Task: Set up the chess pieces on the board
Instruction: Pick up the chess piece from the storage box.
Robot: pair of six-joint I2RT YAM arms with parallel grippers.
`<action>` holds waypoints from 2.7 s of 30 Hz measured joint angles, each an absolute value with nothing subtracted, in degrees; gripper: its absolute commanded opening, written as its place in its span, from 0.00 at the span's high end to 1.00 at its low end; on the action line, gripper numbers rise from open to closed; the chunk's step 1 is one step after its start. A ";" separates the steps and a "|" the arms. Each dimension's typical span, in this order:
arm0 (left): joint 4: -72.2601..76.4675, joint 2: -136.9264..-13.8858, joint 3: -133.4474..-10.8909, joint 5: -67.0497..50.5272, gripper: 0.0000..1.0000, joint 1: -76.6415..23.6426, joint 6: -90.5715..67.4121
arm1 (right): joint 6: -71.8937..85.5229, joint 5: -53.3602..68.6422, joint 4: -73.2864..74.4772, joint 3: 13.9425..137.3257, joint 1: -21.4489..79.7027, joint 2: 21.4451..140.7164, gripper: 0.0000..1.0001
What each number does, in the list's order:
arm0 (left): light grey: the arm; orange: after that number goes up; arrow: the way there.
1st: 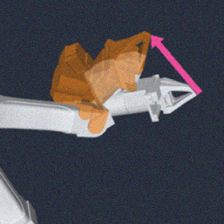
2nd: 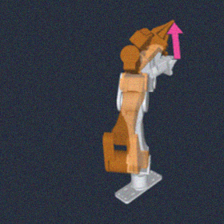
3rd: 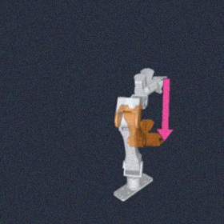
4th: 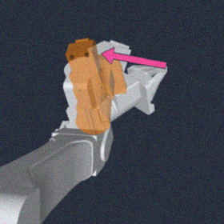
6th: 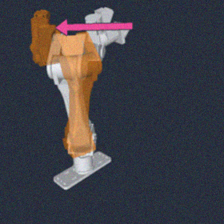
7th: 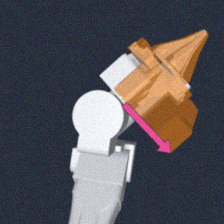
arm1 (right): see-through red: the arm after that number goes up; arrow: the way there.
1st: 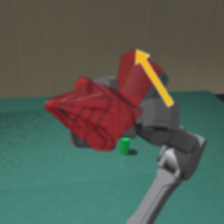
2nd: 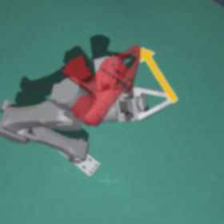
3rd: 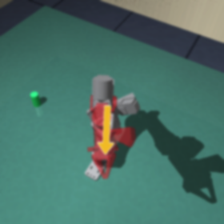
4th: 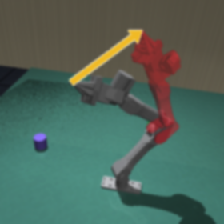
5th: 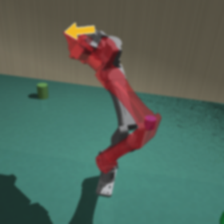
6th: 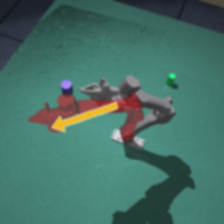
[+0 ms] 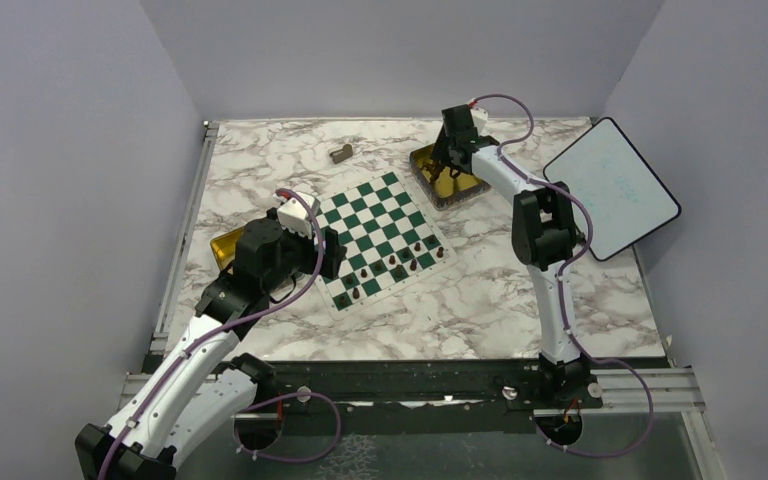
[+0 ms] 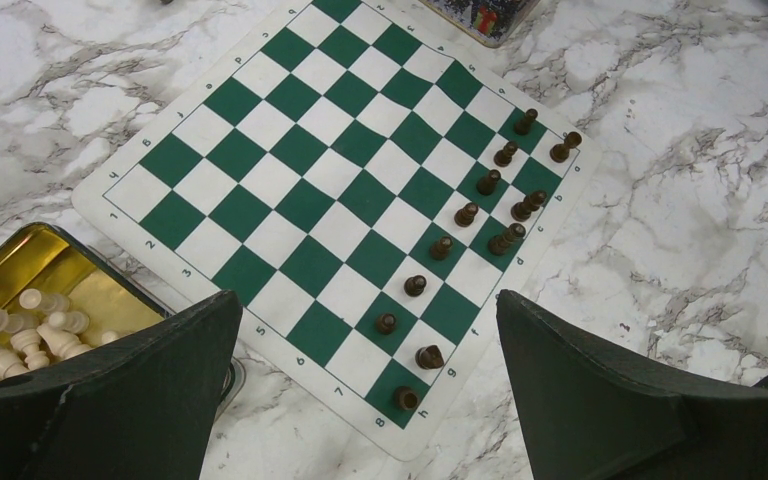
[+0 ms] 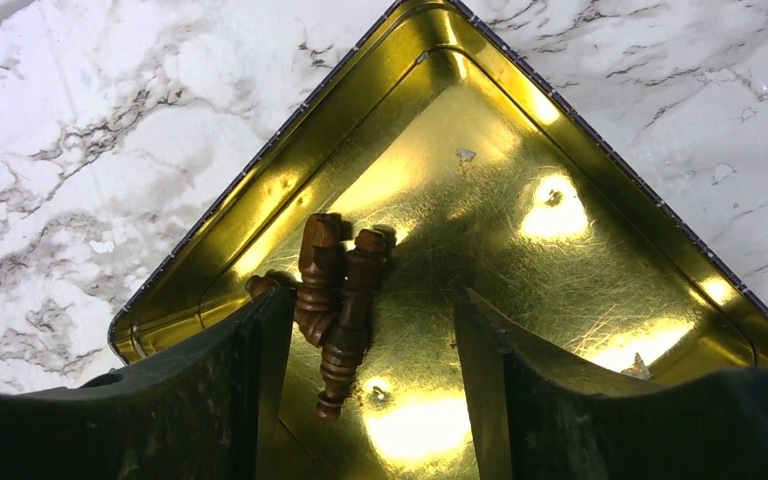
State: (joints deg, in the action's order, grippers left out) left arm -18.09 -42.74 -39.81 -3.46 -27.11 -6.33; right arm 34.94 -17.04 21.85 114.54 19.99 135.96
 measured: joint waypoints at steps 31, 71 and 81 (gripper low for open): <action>-18.06 -42.30 -39.79 -3.49 0.01 -27.11 -6.33 | 30.22 -16.97 22.85 117.12 20.29 139.20 0.55; -18.06 -42.04 -39.77 -3.46 0.01 -27.11 -6.35 | 25.41 -19.79 23.81 114.17 19.07 137.78 0.91; -18.06 -42.94 -39.57 -2.96 0.01 -27.11 -6.61 | 24.40 -16.38 19.38 113.58 17.82 134.96 0.99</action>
State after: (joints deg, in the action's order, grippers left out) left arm -18.06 -42.94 -39.57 -2.96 -27.11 -6.61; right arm 24.40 -16.38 19.38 113.58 17.82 134.96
